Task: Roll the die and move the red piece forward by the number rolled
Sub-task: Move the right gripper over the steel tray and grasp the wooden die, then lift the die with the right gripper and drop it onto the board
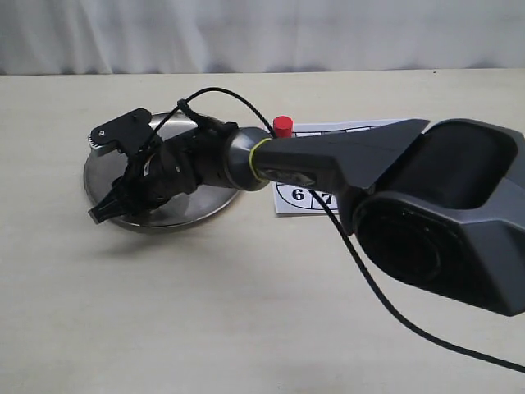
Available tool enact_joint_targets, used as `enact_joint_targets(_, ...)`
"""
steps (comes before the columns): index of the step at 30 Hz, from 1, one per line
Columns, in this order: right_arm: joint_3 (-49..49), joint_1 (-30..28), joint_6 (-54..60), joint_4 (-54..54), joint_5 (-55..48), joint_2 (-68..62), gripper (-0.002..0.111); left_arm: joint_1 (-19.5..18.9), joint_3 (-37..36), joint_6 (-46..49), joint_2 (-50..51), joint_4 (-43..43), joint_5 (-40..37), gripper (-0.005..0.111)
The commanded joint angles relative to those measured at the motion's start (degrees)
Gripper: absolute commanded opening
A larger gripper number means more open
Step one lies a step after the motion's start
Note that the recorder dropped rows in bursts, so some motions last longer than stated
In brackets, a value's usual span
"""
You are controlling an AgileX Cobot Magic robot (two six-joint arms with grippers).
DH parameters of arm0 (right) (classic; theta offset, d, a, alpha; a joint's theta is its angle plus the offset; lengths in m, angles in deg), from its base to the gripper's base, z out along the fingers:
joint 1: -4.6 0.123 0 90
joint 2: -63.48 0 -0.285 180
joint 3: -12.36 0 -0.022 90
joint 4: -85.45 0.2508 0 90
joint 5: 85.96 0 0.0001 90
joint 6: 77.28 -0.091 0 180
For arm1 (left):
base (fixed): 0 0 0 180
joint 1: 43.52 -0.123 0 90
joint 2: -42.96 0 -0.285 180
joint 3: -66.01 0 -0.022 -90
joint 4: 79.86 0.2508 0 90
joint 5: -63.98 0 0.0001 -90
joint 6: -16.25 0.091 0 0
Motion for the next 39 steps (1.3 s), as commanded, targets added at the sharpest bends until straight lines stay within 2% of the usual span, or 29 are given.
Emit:
enact_joint_targets(1,-0.2,-2.2,0.5,-0.5,-6.1,4.6,0.004,0.1,-0.1,-0.1,-0.1,0.0,0.5,0.000)
enact_joint_targets(5,-0.2,-5.9,0.3,-0.6,-12.3,11.3,0.004,0.1,-0.1,-0.1,-0.1,0.0,0.5,0.000)
enact_joint_targets(12,-0.2,-16.3,-0.1,-0.6,-23.2,22.7,0.004,0.1,-0.1,-0.1,-0.1,0.0,0.5,0.000)
enact_joint_targets(19,0.5,-26.4,-0.2,-2.8,-32.7,23.9,0.004,0.1,-0.1,-0.1,-0.1,0.0,0.5,0.000)
enact_joint_targets(24,7.1,-32.2,-1.4,-3.1,-30.4,20.7,0.004,0.1,-0.1,-0.1,-0.1,0.0,0.5,0.000)
enact_joint_targets(29,9.9,-33.6,-1.4,-3.2,-28.1,15.3,0.005,0.1,-0.1,-0.1,-0.1,0.0,0.5,0.000)
enact_joint_targets(31,9.9,-33.5,-1.4,-3.2,-26.7,14.0,0.013,0.1,-0.1,-0.1,-0.1,0.0,0.5,0.000)
enact_joint_targets(36,9.2,-33.5,-1.5,-3.6,-25.6,14.4,0.071,0.1,-0.1,-0.1,-0.1,0.0,0.5,0.000)
enact_joint_targets(38,7.7,-33.5,-1.5,-4.4,-27.3,15.5,0.084,0.1,-0.1,-0.1,-0.1,0.0,0.5,0.000)
enact_joint_targets(39,7.3,-33.5,-1.5,-4.7,-27.3,16.7,0.084,0.1,-0.1,-0.1,-0.1,0.0,0.5,0.000)
